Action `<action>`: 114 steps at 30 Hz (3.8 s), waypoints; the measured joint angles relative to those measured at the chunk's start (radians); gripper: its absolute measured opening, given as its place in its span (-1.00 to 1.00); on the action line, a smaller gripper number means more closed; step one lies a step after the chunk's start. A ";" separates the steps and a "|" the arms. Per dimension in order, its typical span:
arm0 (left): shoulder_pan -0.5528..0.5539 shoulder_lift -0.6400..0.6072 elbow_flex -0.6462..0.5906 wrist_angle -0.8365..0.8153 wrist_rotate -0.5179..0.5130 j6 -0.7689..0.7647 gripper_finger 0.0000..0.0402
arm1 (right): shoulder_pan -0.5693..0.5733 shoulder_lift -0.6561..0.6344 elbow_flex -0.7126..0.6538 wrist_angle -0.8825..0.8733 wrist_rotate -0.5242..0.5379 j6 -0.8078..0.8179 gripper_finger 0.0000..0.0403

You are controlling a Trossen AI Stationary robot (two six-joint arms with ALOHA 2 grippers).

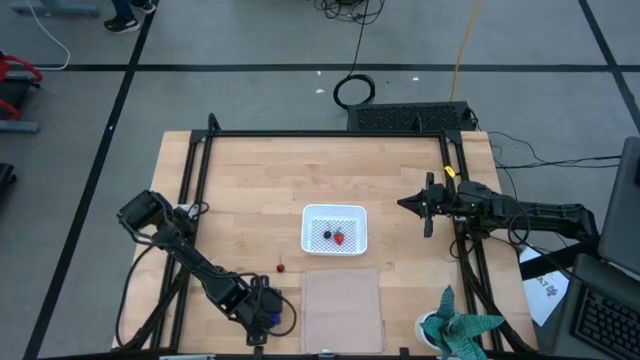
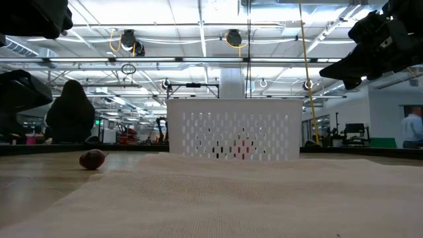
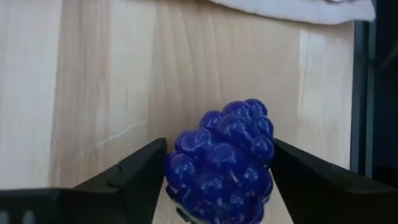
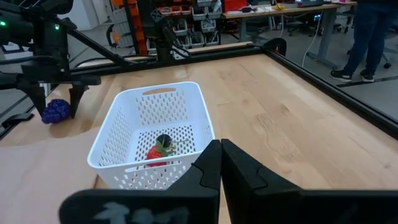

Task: Pick and placing Produce into tupperware
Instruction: Put the purple grapes into the white bin

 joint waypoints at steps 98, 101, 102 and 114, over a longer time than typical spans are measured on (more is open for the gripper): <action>0.891 -0.891 -0.048 -0.442 0.095 1.014 0.11 | 0.000 0.000 0.000 0.001 0.000 -0.015 -1.00; 0.924 -0.914 -0.092 -0.420 0.131 1.032 0.11 | 0.000 0.000 0.000 0.001 0.000 -0.019 -1.00; 0.934 -0.925 -0.104 -0.404 0.147 1.032 0.11 | 0.000 0.000 0.000 0.001 0.000 -0.022 -1.00; 1.025 -1.166 -0.310 -0.221 0.248 1.066 0.11 | 0.000 0.000 0.000 0.005 0.001 -0.037 -1.00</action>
